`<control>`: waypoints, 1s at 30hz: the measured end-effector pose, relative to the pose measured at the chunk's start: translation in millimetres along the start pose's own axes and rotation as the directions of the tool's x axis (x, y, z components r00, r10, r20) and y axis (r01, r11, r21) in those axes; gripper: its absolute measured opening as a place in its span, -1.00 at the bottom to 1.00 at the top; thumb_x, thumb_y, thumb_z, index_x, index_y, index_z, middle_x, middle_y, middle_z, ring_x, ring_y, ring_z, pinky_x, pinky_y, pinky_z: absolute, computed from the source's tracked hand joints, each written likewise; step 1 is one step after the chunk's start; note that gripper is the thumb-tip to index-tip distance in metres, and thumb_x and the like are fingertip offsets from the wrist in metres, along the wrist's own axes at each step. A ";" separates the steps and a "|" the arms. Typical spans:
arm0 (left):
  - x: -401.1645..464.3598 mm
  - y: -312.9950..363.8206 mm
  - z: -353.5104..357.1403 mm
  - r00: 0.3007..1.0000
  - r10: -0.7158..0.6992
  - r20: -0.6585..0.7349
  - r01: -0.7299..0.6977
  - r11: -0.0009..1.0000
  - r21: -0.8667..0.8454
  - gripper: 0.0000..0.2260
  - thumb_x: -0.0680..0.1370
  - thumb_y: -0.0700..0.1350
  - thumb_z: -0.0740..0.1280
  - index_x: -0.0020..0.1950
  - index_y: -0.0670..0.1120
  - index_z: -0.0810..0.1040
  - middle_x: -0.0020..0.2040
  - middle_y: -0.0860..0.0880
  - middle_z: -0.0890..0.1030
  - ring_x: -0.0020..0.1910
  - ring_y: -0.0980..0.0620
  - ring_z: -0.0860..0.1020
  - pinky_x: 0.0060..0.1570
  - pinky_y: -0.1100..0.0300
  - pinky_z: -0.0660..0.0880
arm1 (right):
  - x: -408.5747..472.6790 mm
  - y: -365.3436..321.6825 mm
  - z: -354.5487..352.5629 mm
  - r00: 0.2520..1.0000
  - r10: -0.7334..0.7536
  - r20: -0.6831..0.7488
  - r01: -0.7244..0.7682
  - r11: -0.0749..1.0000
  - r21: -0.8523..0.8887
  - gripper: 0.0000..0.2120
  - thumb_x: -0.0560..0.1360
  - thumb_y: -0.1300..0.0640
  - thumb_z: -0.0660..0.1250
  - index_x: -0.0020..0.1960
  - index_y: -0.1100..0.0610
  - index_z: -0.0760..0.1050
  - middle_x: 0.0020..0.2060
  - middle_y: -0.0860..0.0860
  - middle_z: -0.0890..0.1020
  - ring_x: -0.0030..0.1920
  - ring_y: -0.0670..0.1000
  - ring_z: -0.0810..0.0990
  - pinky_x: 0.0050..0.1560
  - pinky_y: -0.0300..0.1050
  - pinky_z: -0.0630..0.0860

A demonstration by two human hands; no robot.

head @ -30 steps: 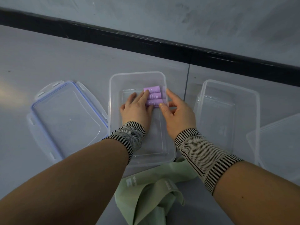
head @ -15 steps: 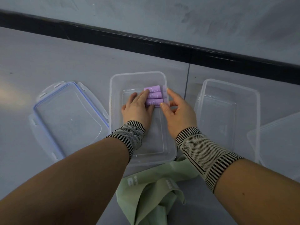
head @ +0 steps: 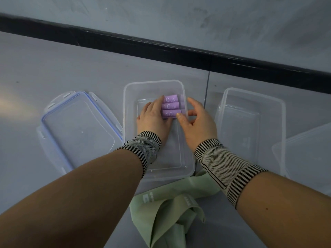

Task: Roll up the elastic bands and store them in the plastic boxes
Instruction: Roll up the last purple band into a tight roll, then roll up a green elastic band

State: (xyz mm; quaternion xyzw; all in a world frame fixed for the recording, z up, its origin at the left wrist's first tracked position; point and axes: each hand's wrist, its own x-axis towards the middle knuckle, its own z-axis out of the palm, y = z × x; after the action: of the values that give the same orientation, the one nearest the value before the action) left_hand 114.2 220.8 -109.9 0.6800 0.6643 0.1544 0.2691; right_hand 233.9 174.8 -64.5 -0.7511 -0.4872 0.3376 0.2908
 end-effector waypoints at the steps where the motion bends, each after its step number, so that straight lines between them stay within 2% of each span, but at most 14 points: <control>1: 0.1 -0.3 -0.4 1.000 0.012 -0.004 -0.012 1.000 -0.007 -0.40 0.50 0.07 0.32 0.49 0.03 0.20 0.43 0.03 0.35 0.45 -0.01 0.22 0.40 -0.05 0.21 | -0.4 0.0 -0.1 1.000 0.004 -0.002 -0.004 1.000 0.002 -0.44 0.52 -0.06 0.30 0.47 -0.04 0.22 0.10 -0.05 0.51 0.04 -0.06 0.52 0.14 -0.04 0.52; 4: 0.1 0.4 -5.0 1.000 0.030 -0.001 -0.030 0.999 -0.010 -0.39 0.52 0.02 0.33 0.51 -0.05 0.18 0.47 -0.03 0.30 0.47 -0.04 0.17 0.45 0.05 0.14 | -2.4 -1.5 -1.0 1.000 0.014 -0.005 -0.014 1.000 0.018 -0.43 0.52 -0.06 0.30 0.47 -0.03 0.20 0.17 -0.03 0.49 0.05 -0.07 0.51 0.13 -0.08 0.51; 8: -8.4 -0.2 -20.2 0.999 0.048 0.025 -0.048 0.999 0.016 -0.43 0.56 -0.03 0.30 0.51 -0.10 0.17 0.50 -0.09 0.24 0.50 -0.05 0.12 0.47 0.13 0.06 | -8.8 -7.0 -5.2 1.000 0.007 -0.008 -0.007 1.000 0.024 -0.43 0.53 -0.02 0.31 0.48 0.00 0.21 0.29 0.02 0.44 0.18 -0.03 0.50 0.23 -0.01 0.48; 12: -32.9 5.1 -45.4 0.993 0.071 0.097 -0.076 0.996 0.051 -0.44 0.56 -0.11 0.28 0.52 -0.09 0.15 0.53 -0.03 0.17 0.51 0.00 0.10 0.45 0.21 0.04 | -21.8 -17.5 -19.0 1.000 -0.009 0.001 0.009 1.000 -0.006 -0.46 0.55 -0.01 0.28 0.48 0.01 0.21 0.34 0.03 0.40 0.28 0.00 0.44 0.30 -0.02 0.42; 14: -52.2 13.2 -60.4 0.989 0.084 0.119 -0.090 0.995 0.042 -0.45 0.56 -0.11 0.28 0.52 -0.04 0.17 0.53 0.01 0.17 0.49 0.03 0.17 0.41 0.23 0.10 | -33.8 -23.5 -29.0 1.000 -0.025 -0.003 0.025 0.999 -0.038 -0.48 0.55 -0.01 0.27 0.47 0.00 0.23 0.34 0.02 0.40 0.29 0.00 0.43 0.30 -0.04 0.41; 17: -83.8 27.3 -75.6 0.979 0.160 0.128 -0.161 0.987 -0.004 -0.50 0.55 -0.12 0.30 0.48 0.01 0.27 0.50 0.05 0.24 0.42 0.05 0.30 0.32 0.30 0.18 | -57.5 -28.9 -45.1 0.998 -0.058 0.012 0.059 0.996 -0.063 -0.52 0.56 0.02 0.28 0.45 0.00 0.28 0.30 0.03 0.42 0.26 -0.01 0.45 0.29 -0.05 0.42; 21: -117.3 42.0 -74.4 0.953 0.270 0.141 -0.272 0.962 -0.006 -0.57 0.55 -0.13 0.30 0.42 0.00 0.38 0.43 0.02 0.36 0.36 0.02 0.36 0.30 0.27 0.21 | -92.2 -22.2 -59.5 0.993 -0.087 0.074 0.094 0.991 -0.094 -0.57 0.56 0.02 0.26 0.42 -0.01 0.32 0.23 0.01 0.44 0.18 -0.05 0.47 0.23 -0.06 0.46; 23: -129.7 47.7 -72.2 0.954 0.255 0.155 -0.258 0.966 0.002 -0.59 0.55 -0.13 0.29 0.40 0.01 0.40 0.40 0.03 0.39 0.32 0.02 0.38 0.29 0.27 0.22 | -106.7 -17.2 -66.1 0.995 -0.072 0.072 0.079 0.991 -0.106 -0.59 0.56 0.02 0.26 0.39 0.00 0.35 0.20 0.00 0.45 0.09 -0.06 0.48 0.20 -0.06 0.48; 26: -153.3 59.0 -71.9 0.959 0.236 0.159 -0.233 0.972 -0.034 -0.64 0.54 -0.16 0.31 0.33 -0.01 0.48 0.33 0.01 0.46 0.21 -0.01 0.48 0.26 0.17 0.35 | -132.9 -12.6 -76.0 0.998 -0.028 0.059 0.034 0.994 -0.102 -0.62 0.56 0.03 0.27 0.36 0.02 0.40 0.16 0.01 0.47 0.06 -0.04 0.52 0.17 -0.08 0.49; 30: -191.9 60.2 -68.9 0.951 0.233 0.205 -0.230 0.972 -0.039 -0.76 0.52 -0.14 0.33 0.19 -0.03 0.57 0.16 0.00 0.55 0.04 0.01 0.57 0.10 0.13 0.46 | -173.3 -1.3 -79.5 0.995 -0.009 0.098 0.021 0.993 -0.117 -0.68 0.54 0.08 0.30 0.28 0.05 0.47 0.13 0.00 0.49 -0.01 -0.04 0.55 0.12 -0.11 0.49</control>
State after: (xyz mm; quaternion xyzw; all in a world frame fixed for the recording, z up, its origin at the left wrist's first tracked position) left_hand 111.1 44.2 8.4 0.7636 0.5471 0.1176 0.3221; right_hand 244.6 5.8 23.2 -0.7460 -0.5255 0.3421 0.2243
